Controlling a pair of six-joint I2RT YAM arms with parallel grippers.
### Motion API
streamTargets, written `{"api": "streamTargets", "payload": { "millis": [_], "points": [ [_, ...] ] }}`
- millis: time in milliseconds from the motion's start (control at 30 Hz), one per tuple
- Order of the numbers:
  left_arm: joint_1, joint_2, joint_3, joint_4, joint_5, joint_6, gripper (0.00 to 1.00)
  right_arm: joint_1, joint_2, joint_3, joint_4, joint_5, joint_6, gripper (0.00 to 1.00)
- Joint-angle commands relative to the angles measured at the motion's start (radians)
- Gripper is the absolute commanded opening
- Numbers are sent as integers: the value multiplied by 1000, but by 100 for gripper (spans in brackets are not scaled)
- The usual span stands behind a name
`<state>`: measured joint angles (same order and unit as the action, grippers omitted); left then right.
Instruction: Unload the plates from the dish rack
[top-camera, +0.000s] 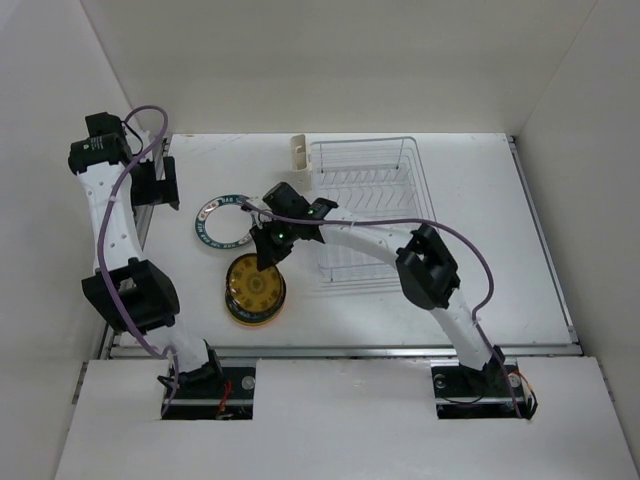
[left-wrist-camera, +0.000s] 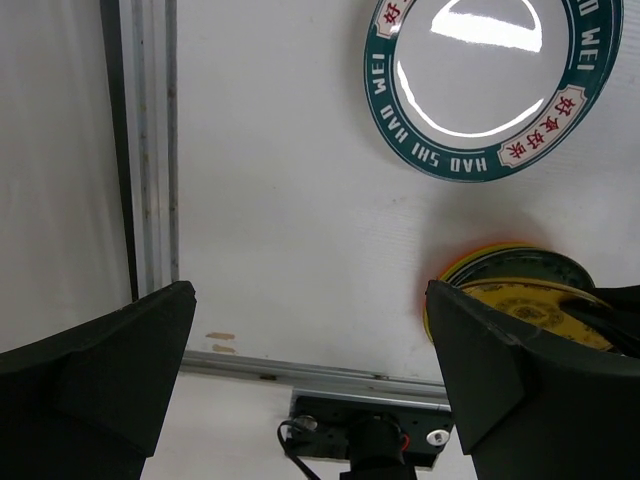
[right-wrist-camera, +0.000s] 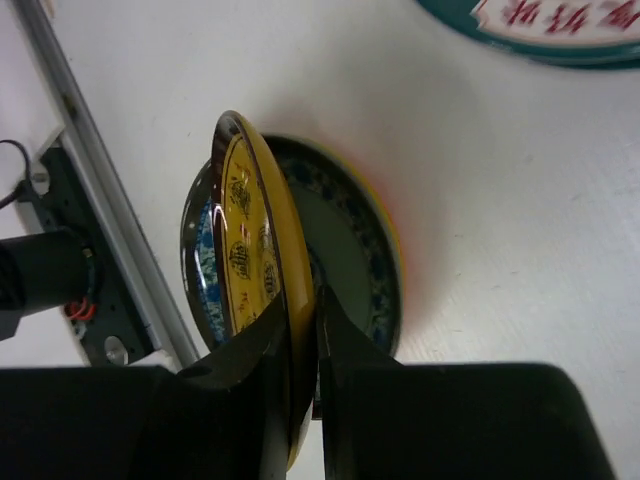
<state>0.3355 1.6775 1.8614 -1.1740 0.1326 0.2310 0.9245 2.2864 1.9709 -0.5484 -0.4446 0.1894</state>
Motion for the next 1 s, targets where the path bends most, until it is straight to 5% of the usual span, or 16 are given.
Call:
{"api": "streamTargets", "payload": {
  "millis": [0,33,100,200,567,767,900,967],
  "points": [
    [5,-67,-30,13,-13,11,100,-9,-10,80,24,3,-47,4],
    [5,-67,-39,13,-22,11,100,-9,-10,71,15,13,-47,11],
    [5,-76,-48,25,-22,11,100,0,-21,45,15,49,-47,46],
    [5,-85,-48,25,-22,11,100,10,-42,22,-18,87,-83,74],
    [5,-98,-14,16,-10,21,100,112,-122,5,-134,302,-185,81],
    [5,-165,-42,28,-30,31,100,80,-442,-174,36,466,19,87],
    [5,-225,-80,86,-56,-28,100,80,-724,-311,79,738,155,100],
    [5,-251,-108,123,-85,-67,100,80,-835,-323,-72,993,226,100]
  ]
}}
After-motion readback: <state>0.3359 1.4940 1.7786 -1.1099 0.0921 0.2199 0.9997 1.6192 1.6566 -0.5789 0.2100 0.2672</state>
